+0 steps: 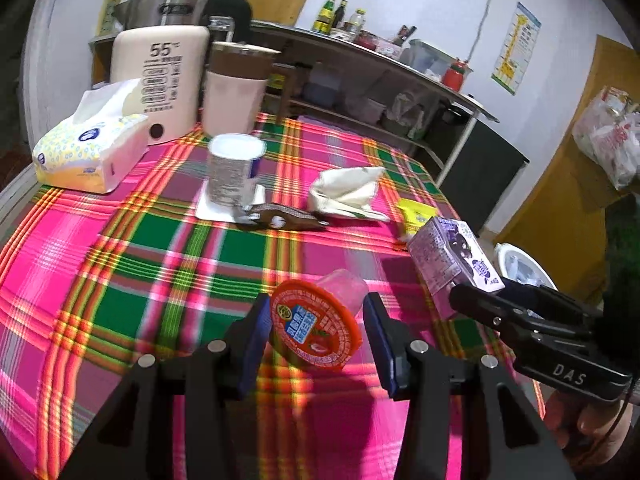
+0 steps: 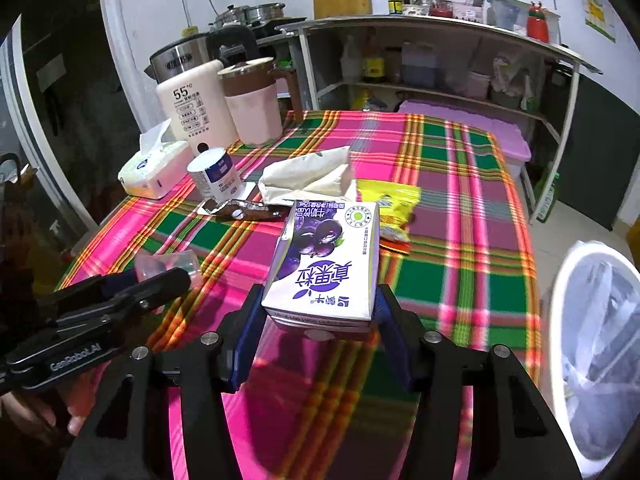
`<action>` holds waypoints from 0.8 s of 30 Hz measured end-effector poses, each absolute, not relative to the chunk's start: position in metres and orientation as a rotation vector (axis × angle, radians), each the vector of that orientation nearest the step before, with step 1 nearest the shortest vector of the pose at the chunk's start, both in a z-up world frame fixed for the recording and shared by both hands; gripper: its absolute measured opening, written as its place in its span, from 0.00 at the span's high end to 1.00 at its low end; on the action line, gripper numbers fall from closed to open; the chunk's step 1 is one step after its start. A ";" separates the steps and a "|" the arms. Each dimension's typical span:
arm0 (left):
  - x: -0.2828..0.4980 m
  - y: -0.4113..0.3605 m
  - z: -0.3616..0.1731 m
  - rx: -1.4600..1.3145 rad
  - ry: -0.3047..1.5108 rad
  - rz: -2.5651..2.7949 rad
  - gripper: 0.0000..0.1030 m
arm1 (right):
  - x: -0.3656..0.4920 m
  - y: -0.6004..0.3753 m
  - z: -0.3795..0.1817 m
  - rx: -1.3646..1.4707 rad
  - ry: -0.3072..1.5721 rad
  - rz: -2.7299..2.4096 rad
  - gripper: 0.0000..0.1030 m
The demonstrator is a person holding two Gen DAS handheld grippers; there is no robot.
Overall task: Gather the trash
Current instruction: 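Carry the cup and purple carton over the white bin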
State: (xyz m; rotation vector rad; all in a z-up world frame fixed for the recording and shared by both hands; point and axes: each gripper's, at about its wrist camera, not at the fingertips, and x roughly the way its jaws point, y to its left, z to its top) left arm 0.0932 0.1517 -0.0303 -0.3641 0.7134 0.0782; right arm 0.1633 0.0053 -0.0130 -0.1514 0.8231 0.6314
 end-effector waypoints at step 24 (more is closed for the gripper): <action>0.091 0.057 0.001 -0.254 0.713 -0.071 0.53 | 0.123 -0.095 0.016 -0.064 0.757 0.525 0.46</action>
